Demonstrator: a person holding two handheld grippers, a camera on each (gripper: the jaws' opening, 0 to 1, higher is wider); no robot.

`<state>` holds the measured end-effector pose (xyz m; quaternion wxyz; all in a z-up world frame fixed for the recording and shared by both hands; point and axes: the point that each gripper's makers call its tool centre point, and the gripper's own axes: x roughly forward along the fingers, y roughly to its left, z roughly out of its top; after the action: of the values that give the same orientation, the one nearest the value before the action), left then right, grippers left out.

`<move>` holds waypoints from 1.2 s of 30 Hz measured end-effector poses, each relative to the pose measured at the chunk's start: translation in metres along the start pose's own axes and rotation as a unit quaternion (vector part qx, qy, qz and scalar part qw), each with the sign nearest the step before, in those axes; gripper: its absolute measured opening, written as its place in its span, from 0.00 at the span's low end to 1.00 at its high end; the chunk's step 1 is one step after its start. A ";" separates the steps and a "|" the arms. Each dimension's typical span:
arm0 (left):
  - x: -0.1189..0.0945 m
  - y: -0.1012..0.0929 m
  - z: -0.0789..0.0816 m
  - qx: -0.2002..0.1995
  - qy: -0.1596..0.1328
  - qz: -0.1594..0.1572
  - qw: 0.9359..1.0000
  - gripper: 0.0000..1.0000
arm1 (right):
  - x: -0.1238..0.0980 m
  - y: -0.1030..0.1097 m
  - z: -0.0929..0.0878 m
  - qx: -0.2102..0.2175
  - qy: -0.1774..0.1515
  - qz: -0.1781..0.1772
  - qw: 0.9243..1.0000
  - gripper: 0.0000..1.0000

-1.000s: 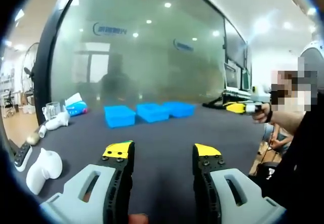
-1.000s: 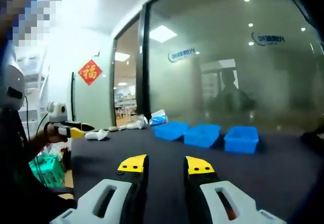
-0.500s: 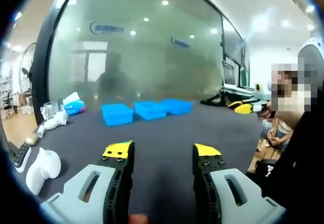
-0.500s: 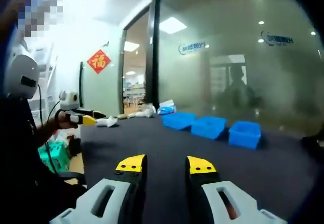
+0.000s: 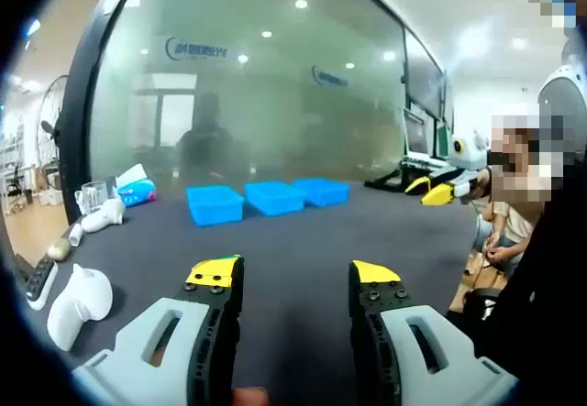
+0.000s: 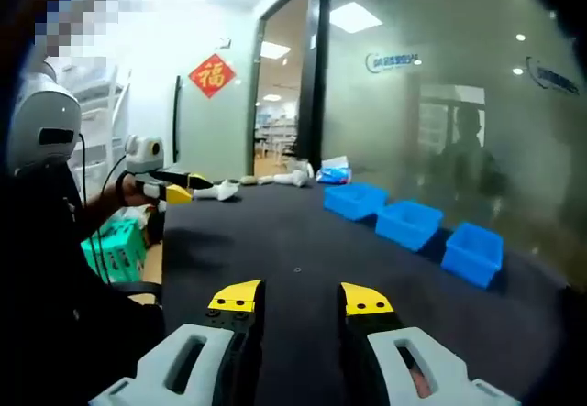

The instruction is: Sort the screws, nuts, and washers into the corresponding bins

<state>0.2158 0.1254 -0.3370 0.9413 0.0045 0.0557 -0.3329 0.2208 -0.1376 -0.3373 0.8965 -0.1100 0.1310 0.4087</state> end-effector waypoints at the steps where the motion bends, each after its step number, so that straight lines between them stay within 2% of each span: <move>1: 0.000 0.001 0.000 0.000 0.001 0.001 1.000 0.45 | 0.003 0.003 0.001 0.007 0.006 0.013 1.000 0.29; 3: 0.000 0.002 -0.002 -0.003 0.001 0.003 1.000 0.45 | 0.010 0.003 0.001 0.001 0.023 0.027 0.999 0.29; 5: 0.000 0.002 -0.002 -0.005 0.001 0.004 1.000 0.45 | 0.017 0.002 0.000 -0.023 0.046 0.035 0.998 0.29; 9: -0.001 0.001 -0.005 -0.004 0.004 0.002 1.000 0.45 | 0.036 0.001 -0.003 -0.051 0.093 0.059 0.993 0.29; 14: 0.000 0.001 -0.011 -0.002 0.017 0.000 1.000 0.45 | 0.058 0.002 -0.001 -0.064 0.116 0.084 0.988 0.28; 20: 0.001 0.003 -0.014 -0.005 0.020 -0.001 1.000 0.45 | 0.084 0.005 -0.011 -0.091 0.168 0.115 0.975 0.28; 31: 0.001 0.006 -0.022 -0.020 0.021 0.001 1.000 0.45 | 0.123 0.004 -0.017 -0.129 0.227 0.148 0.954 0.28; 36: 0.000 0.008 -0.023 -0.023 0.018 0.002 1.000 0.45 | 0.138 0.006 -0.026 -0.140 0.258 0.166 0.941 0.26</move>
<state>0.2188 0.1328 -0.3598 0.9407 -0.0114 0.0808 -0.3292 0.2994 -0.0445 -0.4066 0.7266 -0.3126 0.3161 0.5239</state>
